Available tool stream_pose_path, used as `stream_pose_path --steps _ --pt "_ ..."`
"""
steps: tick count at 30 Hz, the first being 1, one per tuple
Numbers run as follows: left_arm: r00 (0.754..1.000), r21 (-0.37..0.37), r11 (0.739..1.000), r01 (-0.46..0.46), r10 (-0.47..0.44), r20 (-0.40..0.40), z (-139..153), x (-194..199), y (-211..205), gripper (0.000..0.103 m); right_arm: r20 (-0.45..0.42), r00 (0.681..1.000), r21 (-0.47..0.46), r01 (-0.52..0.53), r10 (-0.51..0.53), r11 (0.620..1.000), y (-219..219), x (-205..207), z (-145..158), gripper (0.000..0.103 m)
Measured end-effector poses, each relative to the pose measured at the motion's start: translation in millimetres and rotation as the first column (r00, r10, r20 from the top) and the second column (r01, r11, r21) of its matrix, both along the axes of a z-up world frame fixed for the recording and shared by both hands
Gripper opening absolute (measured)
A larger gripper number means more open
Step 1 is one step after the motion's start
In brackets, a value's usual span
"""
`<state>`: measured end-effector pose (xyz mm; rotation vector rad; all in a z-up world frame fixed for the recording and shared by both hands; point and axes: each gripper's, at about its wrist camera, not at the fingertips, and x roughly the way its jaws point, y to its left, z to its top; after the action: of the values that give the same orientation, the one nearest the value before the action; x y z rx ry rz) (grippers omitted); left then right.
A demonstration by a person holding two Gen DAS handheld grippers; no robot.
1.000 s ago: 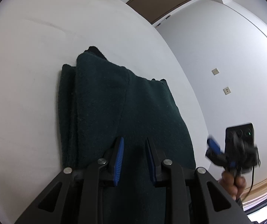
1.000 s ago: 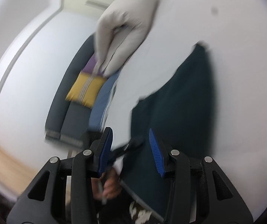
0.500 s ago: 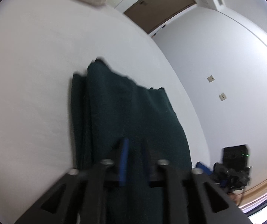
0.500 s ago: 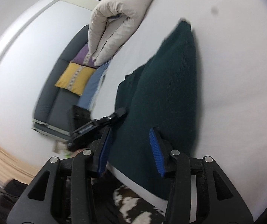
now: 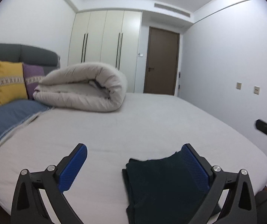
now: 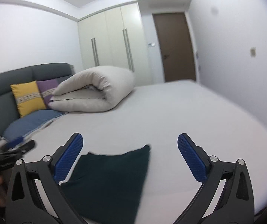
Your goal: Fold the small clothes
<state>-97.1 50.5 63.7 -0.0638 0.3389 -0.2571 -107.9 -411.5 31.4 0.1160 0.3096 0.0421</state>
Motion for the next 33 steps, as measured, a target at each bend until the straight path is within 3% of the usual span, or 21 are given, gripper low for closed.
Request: stream_pose_path --steps 2,4,6,8,12,15,18,26,33 --pt "0.999 0.052 0.999 -0.005 0.007 -0.046 13.9 -1.1 -4.0 0.103 -0.018 1.0 -0.013 0.001 -0.001 1.0 0.7 -0.7 10.3 0.103" --pt "0.997 0.105 0.993 -0.061 0.065 -0.033 25.9 -2.6 -10.2 0.103 -0.013 1.0 0.025 -0.013 0.014 1.0 -2.5 -3.7 18.2 0.103" --pt "0.996 0.103 0.991 -0.084 0.087 -0.023 31.0 -2.6 -13.8 0.103 -0.039 0.999 0.071 -0.016 0.019 0.997 -6.3 -2.4 24.1 0.103" --pt "0.994 0.106 0.992 -0.072 0.08 -0.078 28.7 6.0 -16.4 0.103 -0.102 0.995 0.089 -0.004 0.013 0.996 -6.1 0.3 25.0 0.103" --pt "0.966 0.137 0.985 -0.108 0.137 -0.218 4.4 20.4 -20.3 0.103 -0.23 0.973 0.061 0.033 -0.018 0.998 1.9 9.5 7.7 0.103" --pt "0.929 0.157 0.983 -0.097 0.146 -0.34 -26.1 33.5 -25.6 0.103 -0.33 0.944 0.042 0.037 -0.021 0.998 12.4 19.3 -18.6 0.103" --pt "0.896 0.186 0.977 -0.099 0.169 -0.411 -52.0 35.8 -30.6 0.103 -0.411 0.911 0.025 0.041 -0.027 0.999 23.3 28.2 -45.9 0.103" --pt "0.87 0.224 0.97 -0.092 0.188 -0.455 -76.0 26.4 -39.5 0.103 -0.525 0.849 -0.058 0.037 -0.062 0.998 48.6 49.7 -104.9 0.103" --pt "0.861 0.241 0.966 -0.094 0.201 -0.468 -85.9 26.9 -40.4 0.103 -0.561 0.825 -0.072 0.03 -0.065 0.997 53.4 58.9 -123.1 0.103"
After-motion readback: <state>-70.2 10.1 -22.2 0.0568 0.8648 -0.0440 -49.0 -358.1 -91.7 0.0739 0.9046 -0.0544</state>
